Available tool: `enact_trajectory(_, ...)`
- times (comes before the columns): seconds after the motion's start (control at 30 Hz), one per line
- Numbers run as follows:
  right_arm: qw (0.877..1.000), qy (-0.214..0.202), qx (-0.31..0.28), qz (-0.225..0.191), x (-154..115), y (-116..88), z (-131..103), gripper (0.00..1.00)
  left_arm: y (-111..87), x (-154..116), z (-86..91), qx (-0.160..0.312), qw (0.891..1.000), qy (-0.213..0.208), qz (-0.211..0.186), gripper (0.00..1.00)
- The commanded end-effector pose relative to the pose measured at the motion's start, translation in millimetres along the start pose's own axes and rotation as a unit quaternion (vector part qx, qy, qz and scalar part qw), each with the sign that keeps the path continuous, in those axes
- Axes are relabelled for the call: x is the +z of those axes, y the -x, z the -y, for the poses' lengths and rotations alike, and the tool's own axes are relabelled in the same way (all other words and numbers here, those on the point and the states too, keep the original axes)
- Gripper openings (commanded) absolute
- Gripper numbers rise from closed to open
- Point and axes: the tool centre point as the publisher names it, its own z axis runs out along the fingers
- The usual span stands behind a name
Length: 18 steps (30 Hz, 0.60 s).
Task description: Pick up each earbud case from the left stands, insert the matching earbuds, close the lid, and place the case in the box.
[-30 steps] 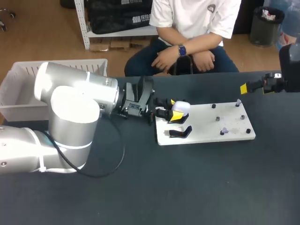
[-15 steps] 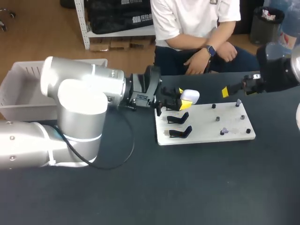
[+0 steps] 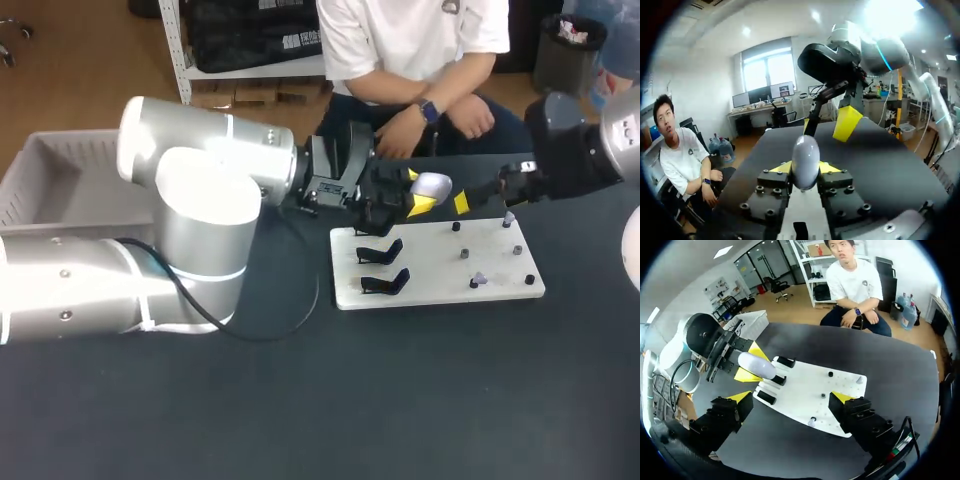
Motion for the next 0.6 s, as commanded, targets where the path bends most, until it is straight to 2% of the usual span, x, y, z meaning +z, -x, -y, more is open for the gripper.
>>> enact_trajectory(0.03, 1.000, 0.009, -0.002, -0.007, 7.5, 5.8, 2.5, 1.00, -1.3, 2.0, 0.7, 0.002, 1.000, -0.002, 0.002, 0.00)
enact_trajectory(0.6, 1.000, 0.011, -0.007, -0.008, 11.4, 15.0, 7.1, 1.00, 2.8, 7.9, 8.5, 0.004, 1.000, -0.016, 0.008, 0.00)
